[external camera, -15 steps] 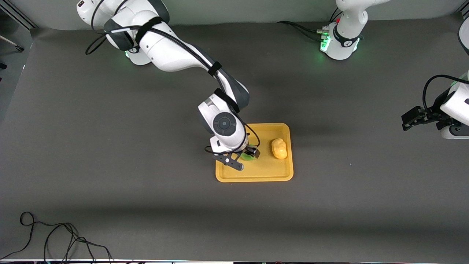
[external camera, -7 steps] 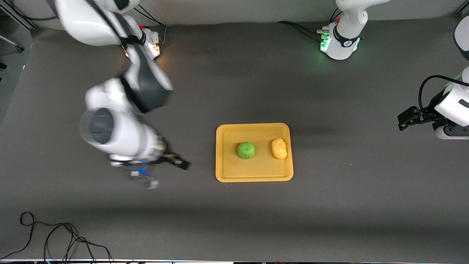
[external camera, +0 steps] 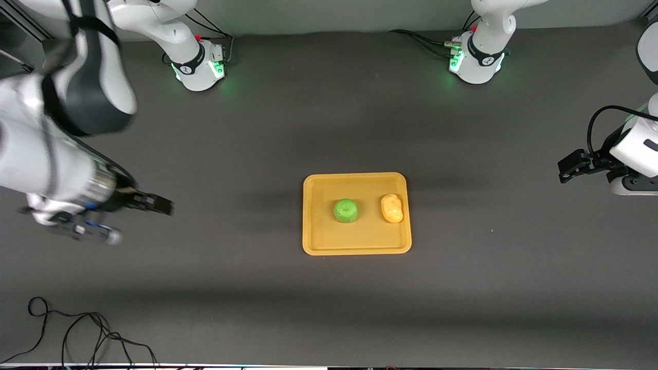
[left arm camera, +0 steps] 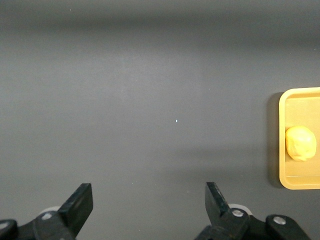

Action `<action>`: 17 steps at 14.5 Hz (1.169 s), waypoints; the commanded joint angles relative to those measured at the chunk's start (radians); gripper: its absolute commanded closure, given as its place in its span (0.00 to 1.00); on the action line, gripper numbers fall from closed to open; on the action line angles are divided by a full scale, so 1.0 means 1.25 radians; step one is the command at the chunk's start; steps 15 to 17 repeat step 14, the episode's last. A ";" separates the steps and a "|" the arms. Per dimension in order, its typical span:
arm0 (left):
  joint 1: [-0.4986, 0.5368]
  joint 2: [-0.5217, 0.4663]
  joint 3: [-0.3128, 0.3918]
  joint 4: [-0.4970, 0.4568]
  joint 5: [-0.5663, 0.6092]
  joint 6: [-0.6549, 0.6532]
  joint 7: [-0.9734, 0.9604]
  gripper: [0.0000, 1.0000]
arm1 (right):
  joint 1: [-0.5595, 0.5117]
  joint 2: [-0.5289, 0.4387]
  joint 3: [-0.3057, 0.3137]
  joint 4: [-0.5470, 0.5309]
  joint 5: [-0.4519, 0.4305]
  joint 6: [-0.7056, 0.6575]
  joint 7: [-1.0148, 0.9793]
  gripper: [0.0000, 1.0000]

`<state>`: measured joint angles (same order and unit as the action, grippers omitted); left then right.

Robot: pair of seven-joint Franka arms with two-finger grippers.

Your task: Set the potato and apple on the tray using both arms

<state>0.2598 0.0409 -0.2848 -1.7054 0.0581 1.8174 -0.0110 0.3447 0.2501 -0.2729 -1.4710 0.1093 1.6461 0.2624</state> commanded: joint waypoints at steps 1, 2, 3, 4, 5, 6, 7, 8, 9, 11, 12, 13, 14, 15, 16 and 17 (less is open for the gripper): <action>-0.004 -0.008 0.003 -0.004 0.005 -0.002 0.010 0.00 | -0.179 -0.083 0.154 -0.035 -0.039 -0.097 -0.039 0.00; -0.002 -0.009 0.004 -0.004 0.005 -0.006 0.011 0.00 | -0.268 -0.105 0.238 -0.038 -0.097 -0.124 -0.075 0.00; 0.000 -0.012 0.004 -0.004 0.005 -0.008 0.011 0.00 | -0.318 -0.130 0.295 -0.052 -0.118 -0.125 -0.120 0.00; 0.001 -0.013 0.004 -0.004 0.005 -0.013 0.011 0.00 | -0.332 -0.145 0.310 -0.064 -0.119 -0.125 -0.122 0.00; 0.001 -0.015 0.004 -0.004 0.005 -0.017 0.011 0.00 | -0.336 -0.159 0.312 -0.079 -0.119 -0.118 -0.123 0.00; 0.001 -0.016 0.004 -0.004 0.005 -0.018 0.011 0.00 | -0.341 -0.169 0.314 -0.094 -0.116 -0.096 -0.134 0.00; 0.001 -0.016 0.004 -0.004 0.005 -0.019 0.011 0.00 | -0.359 -0.175 0.319 -0.099 -0.110 -0.084 -0.139 0.00; 0.001 -0.016 0.004 -0.004 0.005 -0.019 0.011 0.00 | -0.374 -0.178 0.330 -0.102 -0.110 -0.085 -0.140 0.00; 0.001 -0.016 0.004 -0.005 0.005 -0.019 0.011 0.00 | -0.374 -0.182 0.332 -0.110 -0.108 -0.086 -0.141 0.00; 0.001 -0.016 0.004 -0.005 0.005 -0.019 0.011 0.00 | -0.364 -0.189 0.330 -0.114 -0.108 -0.087 -0.149 0.00; 0.001 -0.016 0.004 -0.005 0.005 -0.019 0.011 0.00 | -0.357 -0.189 0.330 -0.114 -0.108 -0.088 -0.147 0.00; 0.001 -0.016 0.004 -0.005 0.005 -0.019 0.011 0.00 | -0.354 -0.189 0.330 -0.113 -0.108 -0.086 -0.147 0.00; 0.002 -0.014 0.004 -0.005 0.005 -0.019 0.011 0.00 | -0.356 -0.187 0.329 -0.113 -0.108 -0.086 -0.147 0.00; 0.002 -0.014 0.004 -0.005 0.005 -0.019 0.011 0.00 | -0.356 -0.187 0.329 -0.113 -0.108 -0.086 -0.147 0.00; 0.002 -0.014 0.004 -0.005 0.005 -0.019 0.011 0.00 | -0.356 -0.187 0.329 -0.113 -0.108 -0.086 -0.147 0.00; 0.002 -0.014 0.004 -0.005 0.005 -0.019 0.011 0.00 | -0.356 -0.187 0.329 -0.113 -0.108 -0.086 -0.147 0.00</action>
